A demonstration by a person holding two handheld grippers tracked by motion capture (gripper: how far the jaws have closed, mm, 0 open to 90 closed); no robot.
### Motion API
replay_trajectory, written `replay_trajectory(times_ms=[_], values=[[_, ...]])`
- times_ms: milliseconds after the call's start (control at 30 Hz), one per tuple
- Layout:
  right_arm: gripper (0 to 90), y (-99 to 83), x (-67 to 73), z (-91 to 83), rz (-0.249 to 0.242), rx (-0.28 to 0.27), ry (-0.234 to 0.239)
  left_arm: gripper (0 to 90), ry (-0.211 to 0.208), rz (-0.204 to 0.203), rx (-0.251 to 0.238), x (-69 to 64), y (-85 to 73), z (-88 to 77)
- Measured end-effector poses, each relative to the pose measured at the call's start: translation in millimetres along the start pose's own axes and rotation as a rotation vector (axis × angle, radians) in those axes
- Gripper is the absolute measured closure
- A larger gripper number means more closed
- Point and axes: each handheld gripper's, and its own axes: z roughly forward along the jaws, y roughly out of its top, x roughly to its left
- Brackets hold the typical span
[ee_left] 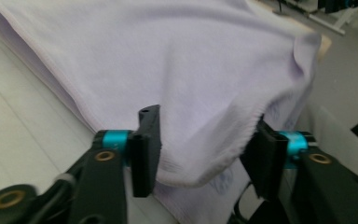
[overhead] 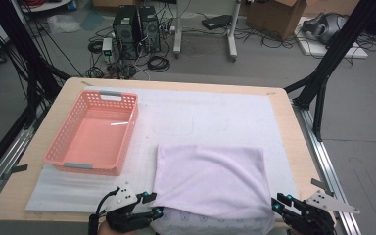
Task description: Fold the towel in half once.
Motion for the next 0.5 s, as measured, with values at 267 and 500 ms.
replay_trajectory(times_ms=[267,500], values=[[73.4,13.8,-15.9,26.4,-0.016,0.007,-0.063,42.5,-0.02,0.019,-0.077,11.3,19.5,2.5],[73.7,21.9,-35.3,52.9,-0.015,0.053,-0.083,41.5,-0.023,0.02,-0.1,24.3,35.3,5.1]])
